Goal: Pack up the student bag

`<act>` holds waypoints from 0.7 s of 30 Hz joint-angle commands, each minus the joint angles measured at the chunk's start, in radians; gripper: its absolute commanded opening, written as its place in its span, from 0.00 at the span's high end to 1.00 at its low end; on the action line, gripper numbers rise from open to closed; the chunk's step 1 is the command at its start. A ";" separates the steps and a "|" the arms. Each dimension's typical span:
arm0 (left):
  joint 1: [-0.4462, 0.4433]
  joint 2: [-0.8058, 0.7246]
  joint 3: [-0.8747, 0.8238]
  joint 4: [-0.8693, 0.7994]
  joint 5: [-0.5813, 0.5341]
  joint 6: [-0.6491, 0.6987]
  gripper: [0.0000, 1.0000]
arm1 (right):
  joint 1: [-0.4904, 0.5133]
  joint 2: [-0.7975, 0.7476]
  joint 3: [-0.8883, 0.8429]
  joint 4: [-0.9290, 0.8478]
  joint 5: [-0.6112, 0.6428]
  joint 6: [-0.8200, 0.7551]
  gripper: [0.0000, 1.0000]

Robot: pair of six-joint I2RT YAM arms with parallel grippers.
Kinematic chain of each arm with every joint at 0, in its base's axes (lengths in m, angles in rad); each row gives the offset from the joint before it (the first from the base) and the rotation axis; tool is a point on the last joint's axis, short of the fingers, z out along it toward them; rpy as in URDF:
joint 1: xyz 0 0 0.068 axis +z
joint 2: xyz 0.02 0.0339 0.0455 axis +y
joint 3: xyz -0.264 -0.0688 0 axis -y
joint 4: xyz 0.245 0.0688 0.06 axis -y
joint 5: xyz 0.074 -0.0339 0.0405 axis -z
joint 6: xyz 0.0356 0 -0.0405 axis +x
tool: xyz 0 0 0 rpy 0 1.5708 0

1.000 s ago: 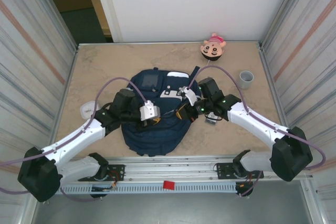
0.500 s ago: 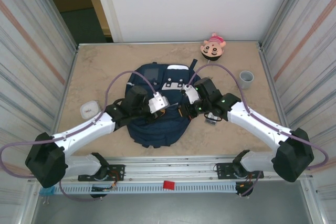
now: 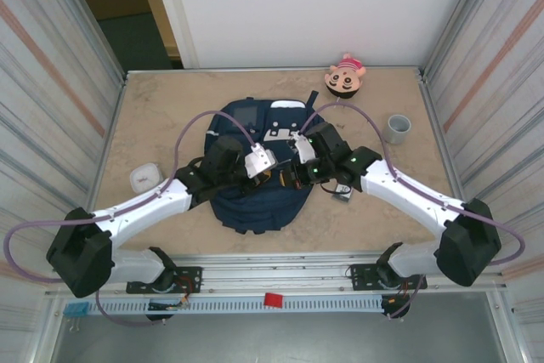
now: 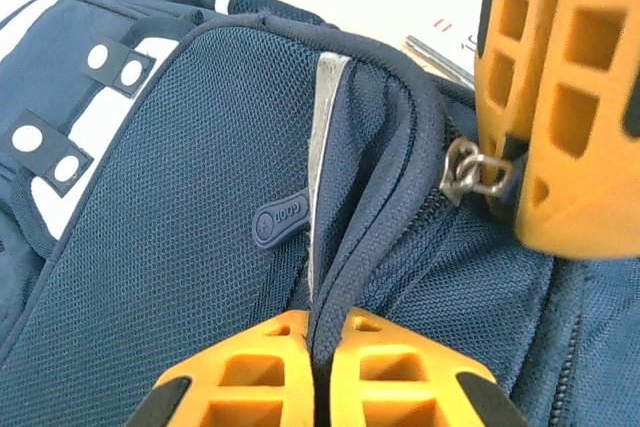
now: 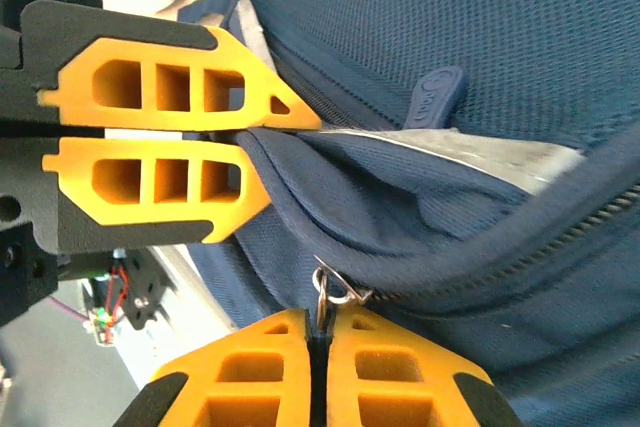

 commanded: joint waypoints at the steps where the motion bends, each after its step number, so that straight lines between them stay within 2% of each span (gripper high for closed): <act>1: 0.013 0.006 0.040 0.140 -0.030 -0.015 1.00 | 0.054 -0.001 0.057 0.080 -0.199 0.067 1.00; 2: 0.014 -0.002 0.032 0.144 -0.028 -0.006 1.00 | 0.044 -0.009 0.054 0.079 -0.201 0.085 0.95; 3: 0.017 -0.011 0.021 0.152 -0.024 0.005 1.00 | 0.025 -0.023 0.047 0.078 -0.198 0.113 0.84; 5: 0.027 -0.026 0.004 0.160 -0.005 0.019 1.00 | -0.024 -0.058 0.028 0.072 -0.194 0.184 0.70; 9: 0.055 -0.056 -0.049 0.198 0.108 0.078 1.00 | -0.129 -0.118 -0.023 0.077 -0.213 0.303 0.57; 14: 0.082 -0.072 -0.085 0.225 0.252 0.147 1.00 | -0.178 -0.112 -0.042 0.081 -0.193 0.410 0.53; 21: 0.106 -0.081 -0.103 0.239 0.364 0.186 1.00 | -0.186 -0.035 -0.032 0.154 -0.193 0.524 0.53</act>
